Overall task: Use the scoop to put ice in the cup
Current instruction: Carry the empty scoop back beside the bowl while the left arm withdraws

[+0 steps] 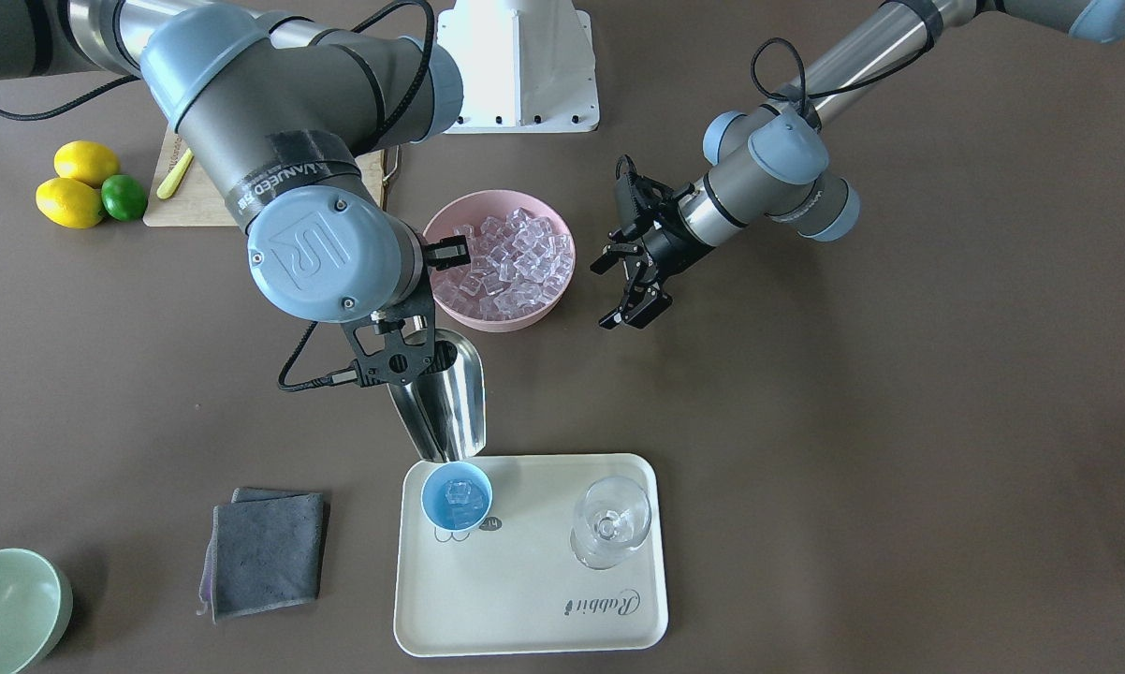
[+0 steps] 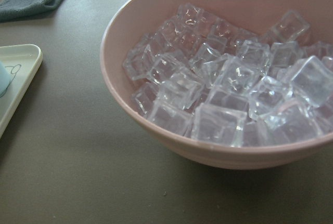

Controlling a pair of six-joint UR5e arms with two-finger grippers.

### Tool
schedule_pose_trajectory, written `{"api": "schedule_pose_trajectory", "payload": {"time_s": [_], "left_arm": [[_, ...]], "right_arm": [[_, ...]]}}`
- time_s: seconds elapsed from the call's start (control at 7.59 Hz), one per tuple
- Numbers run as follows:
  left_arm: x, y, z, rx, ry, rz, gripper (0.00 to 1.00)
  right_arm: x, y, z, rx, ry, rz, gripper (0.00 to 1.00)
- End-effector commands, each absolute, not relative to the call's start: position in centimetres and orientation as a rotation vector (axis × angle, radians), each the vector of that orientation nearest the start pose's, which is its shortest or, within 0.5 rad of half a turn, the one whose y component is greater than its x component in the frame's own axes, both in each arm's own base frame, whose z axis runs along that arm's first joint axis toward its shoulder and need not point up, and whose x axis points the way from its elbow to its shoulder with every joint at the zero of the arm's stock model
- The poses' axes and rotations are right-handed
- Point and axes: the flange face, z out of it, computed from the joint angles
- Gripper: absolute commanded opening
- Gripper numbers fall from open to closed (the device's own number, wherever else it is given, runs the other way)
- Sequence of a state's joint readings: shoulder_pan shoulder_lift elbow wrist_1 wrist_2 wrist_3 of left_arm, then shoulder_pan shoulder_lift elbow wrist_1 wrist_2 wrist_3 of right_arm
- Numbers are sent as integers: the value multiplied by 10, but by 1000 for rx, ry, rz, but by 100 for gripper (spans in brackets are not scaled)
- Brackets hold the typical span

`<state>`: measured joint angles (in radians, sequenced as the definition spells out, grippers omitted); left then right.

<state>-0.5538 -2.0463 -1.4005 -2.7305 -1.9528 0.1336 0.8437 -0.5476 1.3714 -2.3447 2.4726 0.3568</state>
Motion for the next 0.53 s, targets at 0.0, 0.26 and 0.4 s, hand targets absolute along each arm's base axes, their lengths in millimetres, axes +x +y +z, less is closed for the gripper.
{"api": "schedule_pose_trajectory", "payload": {"time_s": [0.0,0.26,0.4], "left_arm": [[520,-435,333,1266,969,1195,98],[520,-434,332,1272,972,1197,98],[519,-434,332,1275,974,1198,98]], "right_arm": [[-411,-557,152,-329,-788,-370,0],[-355,-496,201,-281,-813,-246,0],[-341,-479,225,-276,-813,-240,0]]}}
